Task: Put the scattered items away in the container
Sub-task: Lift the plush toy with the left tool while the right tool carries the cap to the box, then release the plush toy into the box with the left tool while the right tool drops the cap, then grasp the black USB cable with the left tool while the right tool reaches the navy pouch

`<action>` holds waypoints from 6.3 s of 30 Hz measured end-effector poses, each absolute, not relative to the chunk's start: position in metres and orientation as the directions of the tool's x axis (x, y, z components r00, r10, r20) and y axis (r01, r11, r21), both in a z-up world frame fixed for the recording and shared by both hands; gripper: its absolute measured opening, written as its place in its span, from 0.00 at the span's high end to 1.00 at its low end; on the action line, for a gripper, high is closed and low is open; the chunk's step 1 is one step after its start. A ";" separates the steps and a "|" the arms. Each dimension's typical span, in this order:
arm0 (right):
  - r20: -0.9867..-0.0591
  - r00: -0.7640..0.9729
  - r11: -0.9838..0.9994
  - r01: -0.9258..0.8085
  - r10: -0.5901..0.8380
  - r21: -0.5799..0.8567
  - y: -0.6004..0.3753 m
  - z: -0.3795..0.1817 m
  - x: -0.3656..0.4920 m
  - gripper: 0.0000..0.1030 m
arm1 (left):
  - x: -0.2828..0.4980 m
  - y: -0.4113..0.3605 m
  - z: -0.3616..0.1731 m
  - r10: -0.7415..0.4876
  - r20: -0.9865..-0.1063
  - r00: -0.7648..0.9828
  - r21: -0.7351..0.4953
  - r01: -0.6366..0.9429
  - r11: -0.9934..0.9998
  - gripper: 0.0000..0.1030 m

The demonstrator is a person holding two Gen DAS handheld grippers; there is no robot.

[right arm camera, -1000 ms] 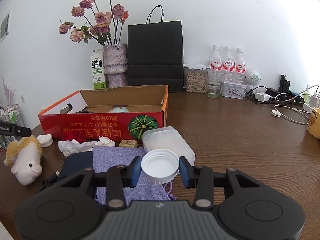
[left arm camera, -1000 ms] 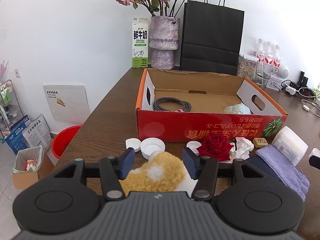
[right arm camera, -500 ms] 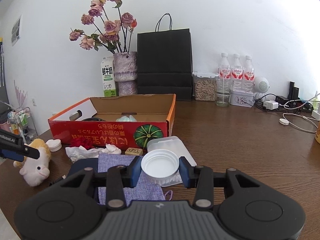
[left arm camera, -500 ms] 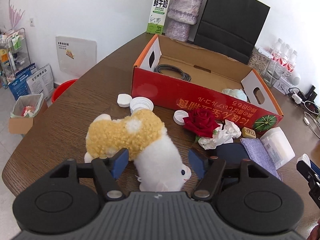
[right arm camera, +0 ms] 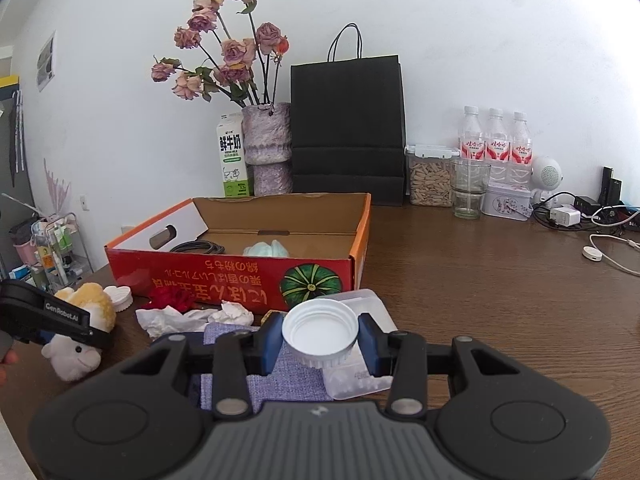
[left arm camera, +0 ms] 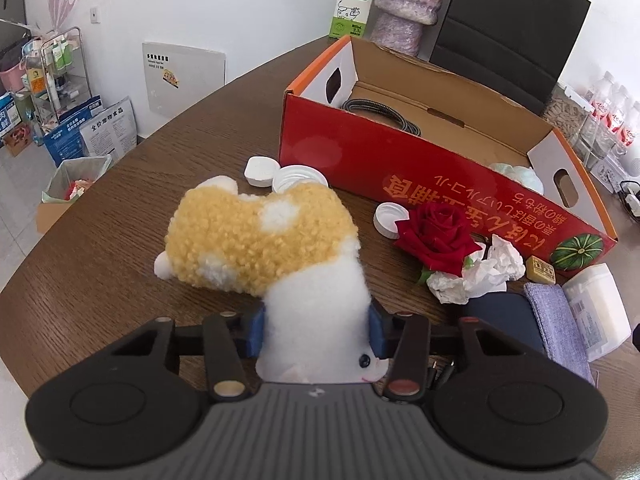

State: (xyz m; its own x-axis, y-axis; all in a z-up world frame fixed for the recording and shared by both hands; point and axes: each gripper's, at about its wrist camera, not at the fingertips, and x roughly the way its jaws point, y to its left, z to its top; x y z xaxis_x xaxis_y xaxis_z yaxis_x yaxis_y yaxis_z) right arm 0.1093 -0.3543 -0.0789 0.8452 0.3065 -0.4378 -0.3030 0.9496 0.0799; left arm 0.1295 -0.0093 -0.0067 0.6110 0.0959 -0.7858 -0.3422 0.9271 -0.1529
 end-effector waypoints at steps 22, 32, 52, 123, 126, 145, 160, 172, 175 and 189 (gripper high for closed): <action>-0.441 0.855 0.956 -0.294 0.273 0.022 -0.304 -0.061 0.124 0.62 | 0.117 -0.005 0.029 0.057 -0.591 0.804 -0.169 -0.193 0.967 0.53; -0.362 0.897 0.965 -0.258 0.254 0.037 -0.283 -0.031 0.168 0.62 | 0.166 -0.023 0.056 -0.007 -0.435 0.900 -0.160 -0.069 0.985 0.53; -0.403 0.892 0.979 -0.176 0.205 0.106 -0.267 -0.065 0.274 0.62 | 0.263 -0.040 0.024 0.075 -0.430 0.900 -0.073 -0.117 0.990 0.53; -0.230 0.958 0.985 -0.166 0.170 0.040 -0.283 -0.059 0.192 0.00 | 0.189 -0.035 0.022 0.093 -0.149 0.984 -0.055 -0.103 0.993 0.00; -0.224 0.959 0.985 -0.168 0.172 0.039 -0.287 -0.048 0.187 0.00 | 0.182 -0.030 0.032 0.093 -0.144 0.985 -0.070 -0.104 0.992 0.00; -0.351 0.920 0.982 -0.188 0.177 0.002 -0.318 -0.045 0.117 0.00 | 0.129 0.011 0.044 0.067 -0.334 0.940 -0.057 -0.091 0.994 0.00; -0.493 0.844 0.976 -0.208 0.213 0.065 -0.327 -0.093 0.062 0.00 | 0.093 -0.019 -0.008 -0.045 -0.595 0.803 -0.022 0.039 0.999 0.00; -0.503 0.829 0.968 -0.241 0.244 0.073 -0.330 -0.100 0.042 0.00 | 0.093 -0.054 -0.022 -0.079 -0.691 0.718 -0.024 0.086 0.996 0.00; -0.505 0.828 0.968 -0.240 0.246 0.077 -0.332 -0.101 0.042 0.00 | 0.098 -0.058 -0.029 -0.053 -0.706 0.706 -0.006 0.069 0.998 0.00; -0.516 0.799 0.943 -0.328 0.309 0.057 -0.306 -0.100 0.039 0.00 | 0.082 -0.040 -0.027 -0.070 -0.681 0.729 -0.007 0.089 0.996 0.62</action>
State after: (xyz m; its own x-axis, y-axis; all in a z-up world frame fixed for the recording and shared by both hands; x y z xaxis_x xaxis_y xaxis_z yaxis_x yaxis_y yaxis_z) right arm 0.0391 -0.3061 -0.1002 0.7988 0.3088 -0.5162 -0.3277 0.9430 0.0570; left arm 0.0817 -0.0401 -0.0266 0.7288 -0.0700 -0.6811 0.0892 0.9960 -0.0068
